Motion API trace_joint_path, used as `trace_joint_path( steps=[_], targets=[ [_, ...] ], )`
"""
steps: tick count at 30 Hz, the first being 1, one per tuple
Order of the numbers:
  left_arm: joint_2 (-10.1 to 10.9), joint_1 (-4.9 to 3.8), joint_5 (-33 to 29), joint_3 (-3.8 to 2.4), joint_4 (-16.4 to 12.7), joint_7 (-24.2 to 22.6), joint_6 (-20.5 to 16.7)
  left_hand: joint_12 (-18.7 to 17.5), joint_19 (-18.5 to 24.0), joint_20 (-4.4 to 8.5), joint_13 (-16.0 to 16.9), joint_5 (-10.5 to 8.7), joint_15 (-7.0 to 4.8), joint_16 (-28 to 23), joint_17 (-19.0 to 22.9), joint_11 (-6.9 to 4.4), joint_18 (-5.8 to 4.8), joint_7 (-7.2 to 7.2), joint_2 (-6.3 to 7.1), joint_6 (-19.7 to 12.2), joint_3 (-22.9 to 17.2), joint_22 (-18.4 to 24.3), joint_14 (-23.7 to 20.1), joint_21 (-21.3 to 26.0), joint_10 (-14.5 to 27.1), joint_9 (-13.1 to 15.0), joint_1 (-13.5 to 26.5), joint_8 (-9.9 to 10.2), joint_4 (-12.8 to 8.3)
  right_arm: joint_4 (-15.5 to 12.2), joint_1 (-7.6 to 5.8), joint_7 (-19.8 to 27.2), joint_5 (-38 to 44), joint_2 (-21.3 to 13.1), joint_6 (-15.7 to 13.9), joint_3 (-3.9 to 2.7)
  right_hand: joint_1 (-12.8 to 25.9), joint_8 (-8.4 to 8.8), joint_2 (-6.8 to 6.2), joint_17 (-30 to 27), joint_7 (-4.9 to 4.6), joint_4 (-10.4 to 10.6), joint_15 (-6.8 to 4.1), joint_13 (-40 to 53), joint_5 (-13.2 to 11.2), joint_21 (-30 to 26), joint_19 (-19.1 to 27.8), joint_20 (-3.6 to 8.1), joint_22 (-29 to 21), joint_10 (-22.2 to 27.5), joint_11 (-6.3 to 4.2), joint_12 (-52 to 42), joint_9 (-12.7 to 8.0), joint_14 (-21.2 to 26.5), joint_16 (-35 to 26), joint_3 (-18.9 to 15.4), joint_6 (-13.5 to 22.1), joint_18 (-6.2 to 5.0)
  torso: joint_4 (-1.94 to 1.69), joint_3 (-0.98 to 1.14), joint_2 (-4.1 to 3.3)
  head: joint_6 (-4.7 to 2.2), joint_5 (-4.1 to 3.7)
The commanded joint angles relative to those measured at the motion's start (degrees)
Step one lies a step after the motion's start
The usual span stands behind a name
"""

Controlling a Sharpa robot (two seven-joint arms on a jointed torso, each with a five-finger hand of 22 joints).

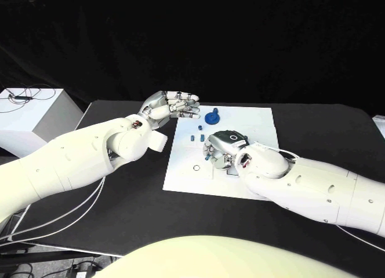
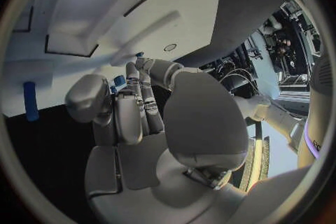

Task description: Assemble the parts on the task board

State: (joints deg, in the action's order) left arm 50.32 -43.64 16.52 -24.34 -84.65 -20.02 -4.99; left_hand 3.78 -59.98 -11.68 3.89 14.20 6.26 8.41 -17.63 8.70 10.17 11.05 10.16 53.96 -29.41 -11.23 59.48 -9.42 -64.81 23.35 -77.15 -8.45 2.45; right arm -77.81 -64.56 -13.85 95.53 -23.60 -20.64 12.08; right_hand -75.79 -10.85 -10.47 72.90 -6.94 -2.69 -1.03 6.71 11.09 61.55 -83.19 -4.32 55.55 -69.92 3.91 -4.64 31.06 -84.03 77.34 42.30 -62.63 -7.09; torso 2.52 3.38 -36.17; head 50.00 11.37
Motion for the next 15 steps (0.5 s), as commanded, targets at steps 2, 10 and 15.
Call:
trace_joint_path(
  steps=[2, 10, 15],
  targets=[
    [-0.1, 0.04, 0.3, -0.04, -0.1, -0.5, 1.1, -0.1, 0.1, -0.35, 0.0, -0.02, 0.42, -0.5, -0.1, -0.05, 0.11, 0.22, 0.07, 0.1, -0.1, 0.1, 0.0, 0.4, 0.5, -0.1, 0.4, 0.3, 0.5, 0.5, 0.25, -0.5, 0.7, 0.2, 1.2, 0.09, 0.1, -0.19, 0.49, 0.0, -0.10, -0.1, -0.50, 0.0, 0.2, 0.1, 0.1, 0.31, 0.0, -1.1, -0.47, -0.1, 0.0, -2.5, 0.3, 0.3, -0.3, 0.65, -0.02, -0.02, 0.02, 0.00, 0.11],
    [-0.1, 0.04, 0.3, -0.04, -0.1, -0.4, 1.3, -0.1, 0.1, -0.35, 0.0, -0.02, 0.42, -0.5, -0.1, -0.05, 0.11, 0.22, 0.07, 0.1, -0.1, 0.1, 0.0, 0.4, 0.5, -0.1, 0.4, 0.3, 0.5, 0.9, 0.55, 0.2, 0.6, 0.8, 1.4, 0.11, 0.5, -0.05, 0.27, -0.6, -0.32, -0.1, -0.36, -0.1, 0.2, -0.4, 0.2, 0.27, -0.6, -0.7, -0.29, 0.3, 0.0, -2.3, 0.0, 0.3, 0.1, 0.58, 0.04, 0.03, 0.01, 0.00, 0.23],
    [-0.1, 0.04, 0.3, -0.04, -0.1, -0.3, 1.3, -0.1, 0.1, -0.35, 0.0, -0.02, 0.42, -0.5, -0.1, -0.05, 0.11, 0.22, 0.07, 0.1, -0.1, 0.1, 0.0, 0.4, 0.5, -0.1, 0.4, 0.3, 0.5, 0.8, 0.63, 0.7, 0.2, 0.8, 1.2, 0.13, 1.6, 0.55, -0.70, -1.1, -0.92, -0.2, 0.20, -0.7, 0.2, -1.2, 0.5, -0.11, -1.3, 0.9, 0.38, 1.1, 0.0, -2.2, -0.4, -0.3, 1.4, 0.52, 0.07, -0.01, 0.08, 0.00, 0.44]
  ],
)
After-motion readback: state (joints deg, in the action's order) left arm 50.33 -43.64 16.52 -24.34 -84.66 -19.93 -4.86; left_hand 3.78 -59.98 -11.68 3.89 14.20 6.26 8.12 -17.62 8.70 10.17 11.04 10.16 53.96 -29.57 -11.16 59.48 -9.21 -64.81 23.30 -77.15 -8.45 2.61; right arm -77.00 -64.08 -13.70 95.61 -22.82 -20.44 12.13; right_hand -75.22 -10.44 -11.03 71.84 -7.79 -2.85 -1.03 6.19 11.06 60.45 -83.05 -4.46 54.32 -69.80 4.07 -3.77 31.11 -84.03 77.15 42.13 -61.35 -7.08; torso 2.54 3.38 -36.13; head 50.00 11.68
